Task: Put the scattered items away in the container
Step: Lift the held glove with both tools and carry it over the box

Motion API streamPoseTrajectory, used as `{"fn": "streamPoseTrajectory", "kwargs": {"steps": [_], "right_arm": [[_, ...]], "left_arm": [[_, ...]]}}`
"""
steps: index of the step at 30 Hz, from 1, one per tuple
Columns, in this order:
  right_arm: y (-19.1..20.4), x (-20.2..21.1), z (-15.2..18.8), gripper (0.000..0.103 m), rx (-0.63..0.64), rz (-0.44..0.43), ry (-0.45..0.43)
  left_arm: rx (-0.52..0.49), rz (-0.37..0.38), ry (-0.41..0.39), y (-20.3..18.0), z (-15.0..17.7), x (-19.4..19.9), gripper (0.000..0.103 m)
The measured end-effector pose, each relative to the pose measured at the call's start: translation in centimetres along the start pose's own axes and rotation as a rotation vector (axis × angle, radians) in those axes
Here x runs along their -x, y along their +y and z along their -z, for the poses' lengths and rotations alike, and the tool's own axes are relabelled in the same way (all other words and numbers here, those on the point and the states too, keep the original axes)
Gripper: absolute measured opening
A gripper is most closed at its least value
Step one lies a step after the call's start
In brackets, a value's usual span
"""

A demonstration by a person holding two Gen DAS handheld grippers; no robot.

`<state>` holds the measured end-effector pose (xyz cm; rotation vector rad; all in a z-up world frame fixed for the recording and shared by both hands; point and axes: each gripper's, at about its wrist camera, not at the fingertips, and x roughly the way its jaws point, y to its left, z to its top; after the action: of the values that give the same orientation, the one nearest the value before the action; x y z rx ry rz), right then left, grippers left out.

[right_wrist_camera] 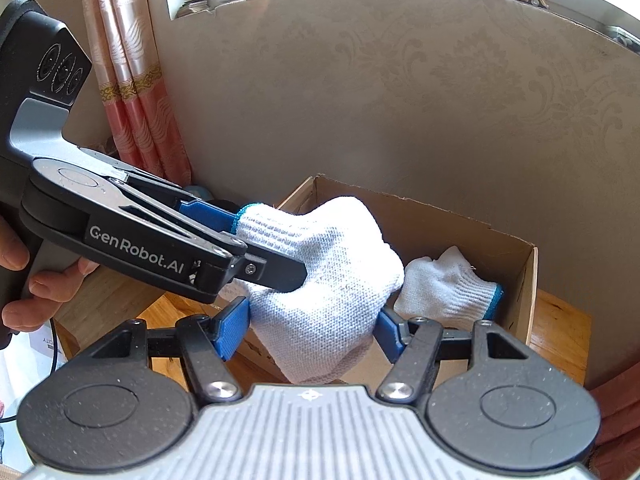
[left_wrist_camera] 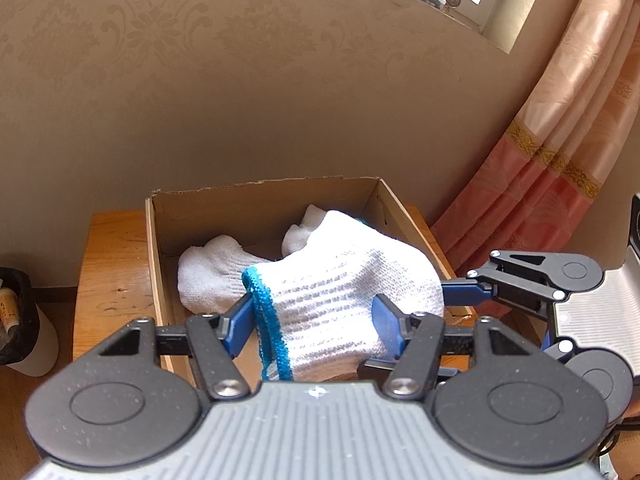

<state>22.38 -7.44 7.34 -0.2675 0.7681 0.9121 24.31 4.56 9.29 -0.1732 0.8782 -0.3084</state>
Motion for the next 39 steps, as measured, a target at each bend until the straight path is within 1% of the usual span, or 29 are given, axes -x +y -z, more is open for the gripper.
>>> {"fn": "streamPoseTrajectory", "kwargs": {"steps": [5, 15, 23, 30, 39], "right_arm": [[-0.5, -1.4, -1.0, 0.071, -0.009, -0.004, 0.008], [-1.3, -4.2, -1.5, 0.071, -0.028, -0.010, 0.055], [-1.7, -5.9, -1.1, 0.071, -0.041, -0.011, 0.098], [-2.0, -6.9, -0.7, 0.072, -0.061, -0.038, 0.138], [-2.4, -7.9, -0.2, 0.072, -0.099, -0.069, 0.186]], "left_arm": [[0.017, -0.007, 0.001, 1.1, -0.8, -0.9, 0.062], [0.087, 0.018, 0.052, 3.5, -1.0, -3.7, 0.062], [0.098, 0.006, 0.087, 3.8, -0.9, -5.3, 0.062], [0.115, -0.002, 0.119, 4.2, -0.3, -6.1, 0.062], [0.106, -0.029, 0.171, 4.1, -0.2, -7.4, 0.062]]}}
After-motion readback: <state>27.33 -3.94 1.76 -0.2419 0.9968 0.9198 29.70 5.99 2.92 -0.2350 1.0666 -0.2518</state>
